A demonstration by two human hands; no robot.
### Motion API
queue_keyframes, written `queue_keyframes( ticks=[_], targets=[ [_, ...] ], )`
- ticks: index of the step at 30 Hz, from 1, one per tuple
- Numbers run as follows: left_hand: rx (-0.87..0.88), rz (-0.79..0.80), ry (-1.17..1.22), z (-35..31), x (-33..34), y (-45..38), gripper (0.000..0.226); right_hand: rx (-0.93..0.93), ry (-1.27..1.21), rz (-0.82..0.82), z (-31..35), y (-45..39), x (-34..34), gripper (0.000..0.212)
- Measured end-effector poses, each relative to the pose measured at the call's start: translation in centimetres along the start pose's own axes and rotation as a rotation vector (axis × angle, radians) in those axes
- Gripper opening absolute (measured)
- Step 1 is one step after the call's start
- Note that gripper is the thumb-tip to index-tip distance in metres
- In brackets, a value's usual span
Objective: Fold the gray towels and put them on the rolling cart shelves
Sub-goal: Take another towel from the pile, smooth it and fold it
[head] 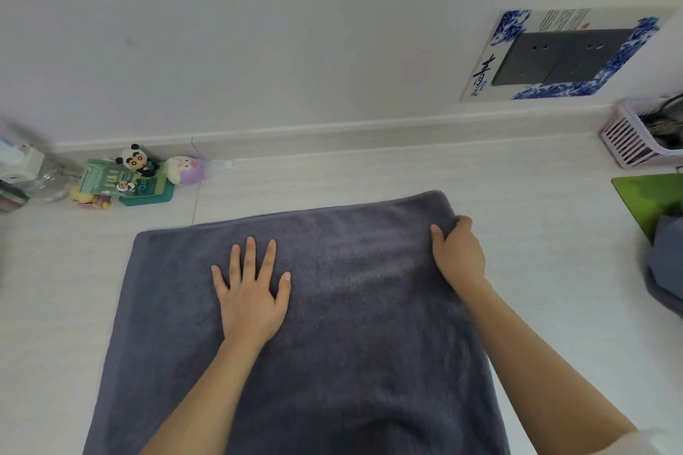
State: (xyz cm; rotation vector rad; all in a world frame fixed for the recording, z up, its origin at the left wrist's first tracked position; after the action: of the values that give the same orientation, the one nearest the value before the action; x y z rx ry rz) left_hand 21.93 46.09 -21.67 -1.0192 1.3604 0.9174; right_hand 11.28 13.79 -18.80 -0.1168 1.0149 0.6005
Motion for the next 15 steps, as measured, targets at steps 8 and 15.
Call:
queue_keyframes(
  ticks=[8,15],
  targets=[
    [0.019,0.028,-0.007,0.1,0.1,0.0,0.068,-0.065,-0.032,-0.041,-0.1,0.0,-0.9,0.038],
    [0.272,-0.022,0.249,-7.0,-2.2,3.1,0.061,0.051,0.074,-0.002,-4.4,4.6,-2.4,0.053]
  ],
)
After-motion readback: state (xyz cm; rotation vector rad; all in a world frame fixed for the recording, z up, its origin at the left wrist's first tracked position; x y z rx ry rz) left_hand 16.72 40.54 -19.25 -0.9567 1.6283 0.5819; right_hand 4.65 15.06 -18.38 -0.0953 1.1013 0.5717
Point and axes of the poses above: each hand's wrist, its own y-axis away from the middle knuckle, its own x-axis out of the palm, z = x × y, the point moved 5 cm from there along -y, towards the middle knuckle, and after that the axes turned 8 degrees about -z, right-handed, at the moved point
